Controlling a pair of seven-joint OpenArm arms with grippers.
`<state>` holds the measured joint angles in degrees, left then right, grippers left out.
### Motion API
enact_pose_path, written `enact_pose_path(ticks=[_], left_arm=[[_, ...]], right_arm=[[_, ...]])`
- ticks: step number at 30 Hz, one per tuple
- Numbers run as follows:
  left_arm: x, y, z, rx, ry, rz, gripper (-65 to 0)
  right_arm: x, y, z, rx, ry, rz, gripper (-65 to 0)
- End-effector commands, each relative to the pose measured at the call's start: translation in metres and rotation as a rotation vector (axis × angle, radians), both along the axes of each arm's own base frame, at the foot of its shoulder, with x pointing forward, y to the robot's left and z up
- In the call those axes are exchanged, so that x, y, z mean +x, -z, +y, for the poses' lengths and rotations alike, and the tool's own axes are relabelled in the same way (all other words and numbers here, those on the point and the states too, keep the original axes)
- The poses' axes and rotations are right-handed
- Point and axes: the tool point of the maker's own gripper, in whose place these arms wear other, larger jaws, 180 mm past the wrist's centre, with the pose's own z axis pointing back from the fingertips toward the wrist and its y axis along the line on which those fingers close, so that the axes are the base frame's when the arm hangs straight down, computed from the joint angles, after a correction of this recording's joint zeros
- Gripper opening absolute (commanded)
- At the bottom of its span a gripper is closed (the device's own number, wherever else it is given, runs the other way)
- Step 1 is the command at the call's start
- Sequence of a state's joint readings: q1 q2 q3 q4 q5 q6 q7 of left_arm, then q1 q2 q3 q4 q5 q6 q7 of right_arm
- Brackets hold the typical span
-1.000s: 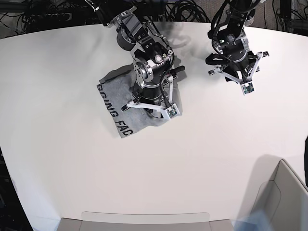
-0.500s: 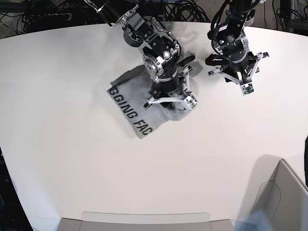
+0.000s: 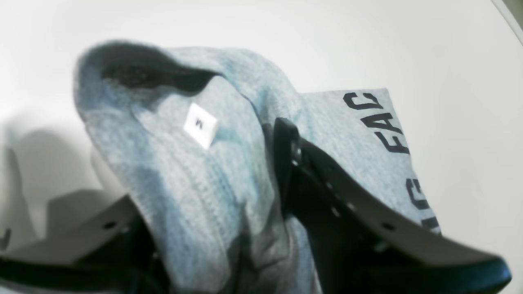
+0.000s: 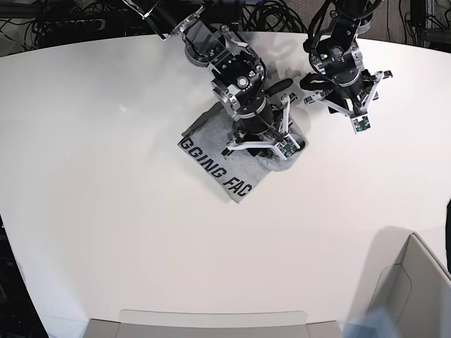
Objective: Fold the T-shirt properly
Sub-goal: 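Fold the shirt end over with the right gripper toward the left gripper, then grasp the folded bundle with both grippers and lift its edge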
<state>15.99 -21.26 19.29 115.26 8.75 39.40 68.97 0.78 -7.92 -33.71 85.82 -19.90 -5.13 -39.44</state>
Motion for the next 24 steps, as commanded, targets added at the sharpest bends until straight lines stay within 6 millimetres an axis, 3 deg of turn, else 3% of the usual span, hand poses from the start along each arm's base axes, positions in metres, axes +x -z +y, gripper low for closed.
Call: enact_pose_path(ticks=[1, 6, 14, 20, 24], left_arm=[[0.007, -0.010, 0.003, 0.018, -0.004, -0.042, -43.1], [0.007, -0.011, 0.005, 0.021, -0.011, -0.045, -43.1], [0.007, -0.011, 0.006, 0.020, -0.013, -0.045, -43.0], [0.006, -0.009, 0.012, 0.027, -0.035, -0.040, -43.0], [0.005, -0.006, 0.021, 0.033, -0.075, -0.034, -43.0]], right_arm=[[0.001, -0.012, 0.011, 0.010, -0.032, -0.022, -45.1], [-0.027, -0.001, 0.026, -0.105, -0.187, 0.053, -45.0], [-0.030, -0.032, 0.032, -0.049, -0.217, -0.019, -45.1], [-0.029, -0.077, 0.032, 0.022, -0.224, -0.125, -45.2], [-0.046, -0.077, 0.047, -0.002, -0.329, -0.131, -45.2]])
